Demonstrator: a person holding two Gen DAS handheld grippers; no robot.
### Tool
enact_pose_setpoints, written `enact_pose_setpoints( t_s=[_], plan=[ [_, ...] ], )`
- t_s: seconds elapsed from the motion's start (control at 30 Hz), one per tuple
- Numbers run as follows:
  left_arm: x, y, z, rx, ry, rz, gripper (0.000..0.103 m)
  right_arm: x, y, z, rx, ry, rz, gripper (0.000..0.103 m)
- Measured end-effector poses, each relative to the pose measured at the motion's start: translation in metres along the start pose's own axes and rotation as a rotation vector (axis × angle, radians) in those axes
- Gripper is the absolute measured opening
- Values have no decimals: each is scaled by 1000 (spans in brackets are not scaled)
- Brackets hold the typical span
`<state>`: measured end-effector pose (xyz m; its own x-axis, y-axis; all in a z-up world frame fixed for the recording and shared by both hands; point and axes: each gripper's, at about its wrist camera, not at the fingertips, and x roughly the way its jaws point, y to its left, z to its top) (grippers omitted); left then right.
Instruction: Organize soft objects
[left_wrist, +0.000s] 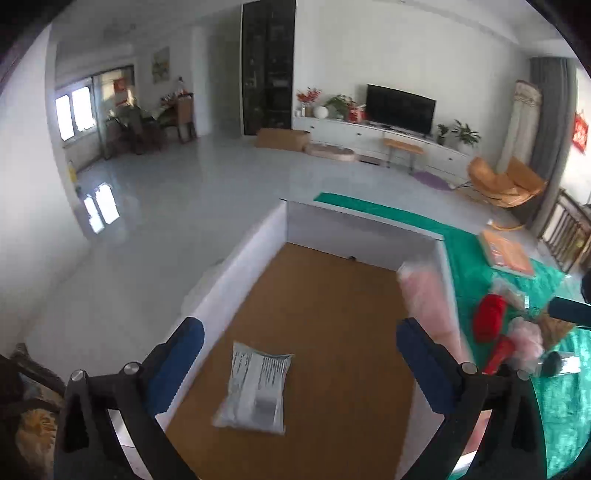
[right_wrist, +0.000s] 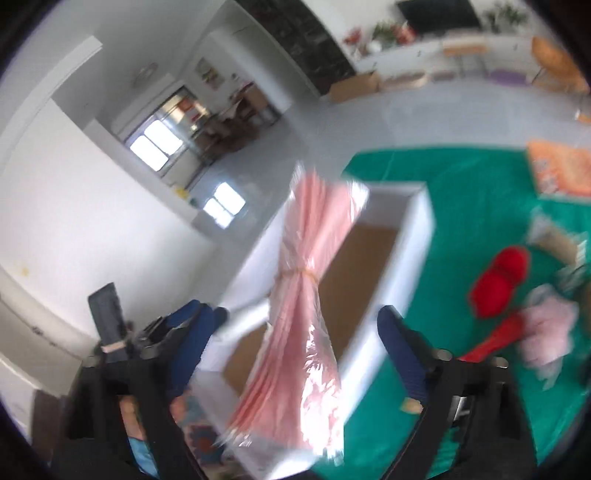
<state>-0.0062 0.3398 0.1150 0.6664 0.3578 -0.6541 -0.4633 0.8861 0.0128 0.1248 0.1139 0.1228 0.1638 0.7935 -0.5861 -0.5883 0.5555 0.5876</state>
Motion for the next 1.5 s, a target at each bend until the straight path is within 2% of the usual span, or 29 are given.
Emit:
enact_pose_setpoints(
  t_s=[0.03, 0.1, 0.23, 0.3, 0.4, 0.5, 0.7, 0.9, 1.0, 1.1, 1.2, 1.27, 1.33, 1.43, 1.47, 1.5],
  plan=[
    [-1, -7, -4, 39, -12, 37, 103, 1, -4, -7, -12, -4, -5, 91],
    [-5, -26, -14, 124, -50, 68, 103, -8, -16, -23, -60, -36, -99, 91],
    [-21, -86, -33, 236, -99, 31, 103, -35, -58, -77, -147, -139, -411, 91],
    [-25, -116, -39, 279, -109, 10, 103, -49, -92, -109, -138, -156, -554, 91],
    [-31, -156, -44, 337, -115, -12, 103, -70, -139, -146, -74, -144, -676, 91],
    [-41, -187, -52, 380, -116, -41, 103, -89, -169, -171, -11, -156, -744, 91],
    [-61, -226, -51, 433, -132, -78, 103, -115, -201, -202, 119, -206, -784, 91],
    [-69, -250, -63, 476, -117, -109, 103, -114, -216, -218, 119, -203, -866, 91],
    [-71, -265, -76, 508, -91, -142, 103, -116, -228, -223, 169, -205, -877, 91],
    [-69, -280, -104, 556, -15, -239, 103, -125, -235, -225, 220, -229, -885, 91],
    [-53, -295, -146, 607, 132, -339, 103, -128, -243, -226, 259, -229, -895, 91],
    [-34, -302, -174, 622, 226, -362, 103, -128, -248, -225, 274, -217, -904, 91],
    [-11, -305, -192, 619, 267, -343, 103, -127, -250, -226, 281, -210, -910, 91],
    [25, -303, -204, 579, 314, -321, 103, -127, -252, -226, 275, -206, -914, 91],
    [33, -298, -201, 516, 312, -380, 103, -126, -253, -225, 271, -202, -918, 91],
    [44, -296, -197, 462, 333, -391, 103, -125, -253, -226, 268, -199, -921, 92]
  ],
)
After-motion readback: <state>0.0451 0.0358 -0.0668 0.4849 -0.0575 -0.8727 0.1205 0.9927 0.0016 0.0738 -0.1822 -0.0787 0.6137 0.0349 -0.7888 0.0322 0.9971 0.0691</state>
